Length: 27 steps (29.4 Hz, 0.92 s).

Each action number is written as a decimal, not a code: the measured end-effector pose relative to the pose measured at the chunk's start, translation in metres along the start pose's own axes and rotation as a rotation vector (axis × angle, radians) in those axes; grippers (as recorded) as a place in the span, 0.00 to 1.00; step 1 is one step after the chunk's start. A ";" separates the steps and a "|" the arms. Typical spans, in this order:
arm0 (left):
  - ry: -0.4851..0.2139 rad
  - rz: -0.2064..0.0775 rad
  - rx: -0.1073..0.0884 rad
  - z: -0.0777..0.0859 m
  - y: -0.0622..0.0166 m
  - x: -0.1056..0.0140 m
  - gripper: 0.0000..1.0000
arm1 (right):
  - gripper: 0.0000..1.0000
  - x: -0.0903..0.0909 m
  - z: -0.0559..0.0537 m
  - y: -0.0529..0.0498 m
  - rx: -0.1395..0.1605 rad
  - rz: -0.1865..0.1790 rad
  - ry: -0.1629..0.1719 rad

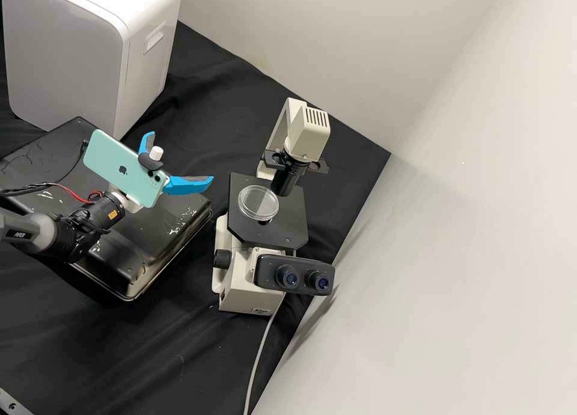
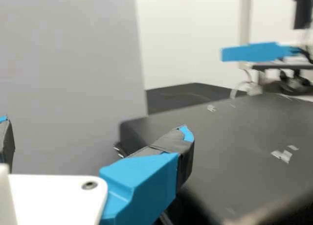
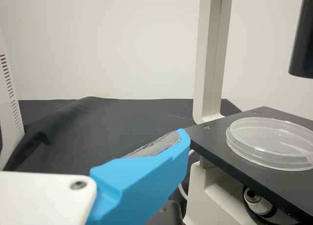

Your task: Place the petri dish on the bench

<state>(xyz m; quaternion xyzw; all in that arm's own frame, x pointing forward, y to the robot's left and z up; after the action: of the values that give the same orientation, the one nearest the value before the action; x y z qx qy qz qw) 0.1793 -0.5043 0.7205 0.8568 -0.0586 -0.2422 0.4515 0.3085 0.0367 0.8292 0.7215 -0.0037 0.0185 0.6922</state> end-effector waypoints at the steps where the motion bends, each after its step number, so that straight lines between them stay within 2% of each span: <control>1: -0.023 -0.022 0.002 0.005 -0.0045 -0.002 1.00 | 1.00 0.000 0.000 0.000 0.000 0.000 0.000; 3: -0.044 -0.045 0.002 0.010 -0.0091 -0.003 1.00 | 1.00 0.000 0.000 0.000 0.000 0.000 0.000; 9: -0.084 -0.084 -0.003 0.020 -0.0168 -0.010 1.00 | 1.00 0.000 0.000 0.000 0.000 0.000 0.000; 15: -0.059 -0.098 -0.022 0.021 -0.0205 -0.016 1.00 | 1.00 0.000 0.000 0.000 0.000 0.000 0.000; 27: -0.072 -0.097 -0.028 0.025 -0.0201 -0.020 1.00 | 1.00 0.000 0.000 0.000 0.000 0.000 0.000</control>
<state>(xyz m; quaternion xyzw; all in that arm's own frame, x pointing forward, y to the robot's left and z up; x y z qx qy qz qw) 0.1479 -0.5047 0.6997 0.8429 -0.0300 -0.2954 0.4488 0.3085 0.0367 0.8292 0.7215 -0.0037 0.0185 0.6922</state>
